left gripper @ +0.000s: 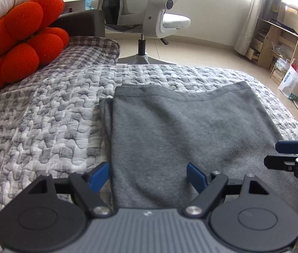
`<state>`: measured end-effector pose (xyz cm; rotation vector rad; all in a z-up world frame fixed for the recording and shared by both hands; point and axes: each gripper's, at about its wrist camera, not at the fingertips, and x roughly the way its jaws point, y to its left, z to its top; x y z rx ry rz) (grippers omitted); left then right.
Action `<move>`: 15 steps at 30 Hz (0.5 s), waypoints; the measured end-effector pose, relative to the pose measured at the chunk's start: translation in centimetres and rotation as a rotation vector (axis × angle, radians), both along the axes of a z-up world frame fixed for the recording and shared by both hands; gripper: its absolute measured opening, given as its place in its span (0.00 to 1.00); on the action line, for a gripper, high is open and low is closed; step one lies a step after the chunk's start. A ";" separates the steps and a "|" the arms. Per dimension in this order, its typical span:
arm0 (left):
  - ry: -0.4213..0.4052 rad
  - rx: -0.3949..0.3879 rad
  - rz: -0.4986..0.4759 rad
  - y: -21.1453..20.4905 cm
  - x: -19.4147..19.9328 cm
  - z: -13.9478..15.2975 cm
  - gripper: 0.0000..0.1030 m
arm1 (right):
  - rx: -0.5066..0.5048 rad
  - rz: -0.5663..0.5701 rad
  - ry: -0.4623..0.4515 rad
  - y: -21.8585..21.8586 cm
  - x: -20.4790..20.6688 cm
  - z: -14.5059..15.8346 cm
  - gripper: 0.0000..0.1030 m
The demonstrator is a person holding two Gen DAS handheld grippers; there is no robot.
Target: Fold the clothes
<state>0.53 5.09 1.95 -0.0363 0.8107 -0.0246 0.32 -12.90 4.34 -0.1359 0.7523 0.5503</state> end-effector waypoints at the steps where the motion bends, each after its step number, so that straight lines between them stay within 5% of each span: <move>1: 0.009 -0.001 0.001 0.0 0.1 -0.1 0.79 | -0.001 0.002 -0.002 0.0 -0.1 0.0 0.44; 15: 0.038 -0.038 0.028 0.9 0.1 -0.5 0.80 | -0.036 0.010 -0.022 0.0 -1.0 0.0 0.44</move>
